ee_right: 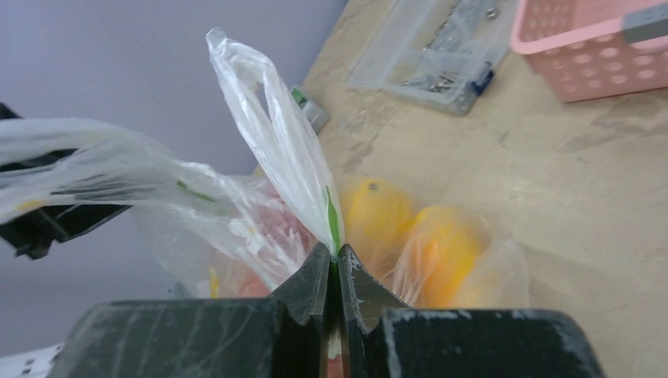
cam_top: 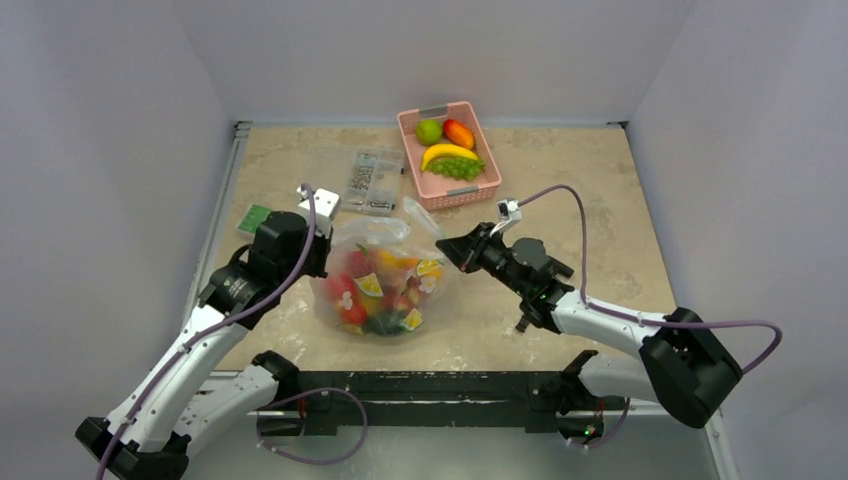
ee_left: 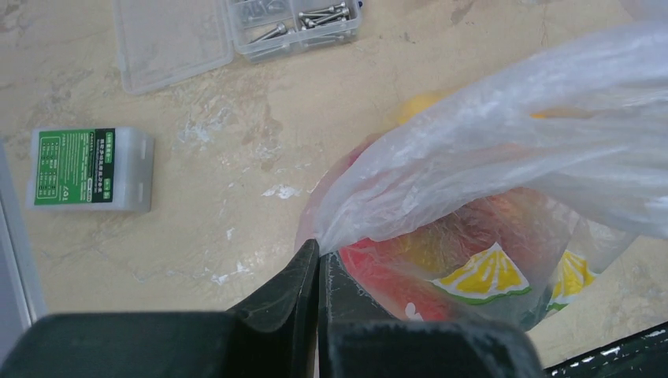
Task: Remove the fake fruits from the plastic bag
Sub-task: Untie the plastic bag at the center of the board, then adjust the plastic bag at the center of the board.
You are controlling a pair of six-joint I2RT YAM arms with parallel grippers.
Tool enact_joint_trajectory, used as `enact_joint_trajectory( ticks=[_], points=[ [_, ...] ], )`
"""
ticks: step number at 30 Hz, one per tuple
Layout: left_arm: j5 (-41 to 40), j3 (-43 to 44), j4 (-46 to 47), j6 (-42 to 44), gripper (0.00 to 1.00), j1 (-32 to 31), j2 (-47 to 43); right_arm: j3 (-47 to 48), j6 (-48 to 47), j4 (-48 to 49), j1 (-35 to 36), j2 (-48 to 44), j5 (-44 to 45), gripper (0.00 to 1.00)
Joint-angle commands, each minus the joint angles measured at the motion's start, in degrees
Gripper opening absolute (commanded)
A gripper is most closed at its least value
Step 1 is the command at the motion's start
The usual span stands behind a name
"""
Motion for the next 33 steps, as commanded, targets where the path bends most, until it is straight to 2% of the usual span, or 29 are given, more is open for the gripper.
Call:
enact_joint_trajectory(
  ticks=[1,5,6,8,11,12,13,14,17,19,22,26,29,33],
  points=[
    [-0.49,-0.42,3.07,0.15,0.0,0.01,-1.74,5.33,2.55,3.61,0.46,0.56,-8.74,0.0],
    [3.25,-0.89,4.17,0.54,0.03,0.06,-3.1,7.1,-1.19,0.06,0.55,0.81,-9.21,0.0],
    [4.43,-1.12,4.66,0.7,0.11,0.0,-3.68,7.39,-1.67,-0.12,0.55,0.93,-9.68,0.0],
    [7.37,-1.76,5.71,1.21,0.37,0.08,-5.14,7.91,-2.32,-1.3,0.55,1.12,-9.95,0.0],
    [11.53,-2.57,7.03,1.48,0.63,0.01,-7.16,8.71,-3.34,-2.48,0.59,1.55,-10.82,0.0],
    [13.14,-2.57,8.22,0.76,0.76,-0.01,-7.77,8.9,-3.64,-2.69,0.59,1.67,-11.18,0.0],
    [15.84,-0.67,7.15,-0.88,0.91,0.05,-7.49,9.13,-3.98,-3.05,0.59,1.75,-11.33,0.0],
    [18.11,1.94,5.13,-2.98,0.98,0.0,-6.47,9.42,-4.4,-3.7,0.57,1.7,-11.44,0.0],
    [15.53,6.51,2.06,-10.18,1.0,-2.35,-3.81,10.77,-6.12,-5.92,0.57,1.74,-11.67,0.0],
    [12.58,7.17,2.58,-9.43,1.0,-6.55,-3.21,11.56,-6.67,-6.83,0.52,1.93,-12.11,0.0],
    [3.09,8.69,2.66,-5.03,1.0,-17.19,-0.46,12.74,-7.3,-7.98,0.59,2.04,-12.95,0.0],
    [-13.52,8.56,4.73,3.97,1.0,-32.53,2.73,12.85,-7.69,-7.63,0.59,1.33,-12.64,0.0],
    [-20.58,5.93,9.38,9.52,1.0,-39.73,3.93,12.32,-7.29,-6.96,0.59,0.87,-12.68,0.0],
    [-28.72,8.56,8.55,8.87,1.0,-45.72,9.59,11.6,-6.99,-5.96,0.59,0.56,-13.21,0.0]
  ],
)
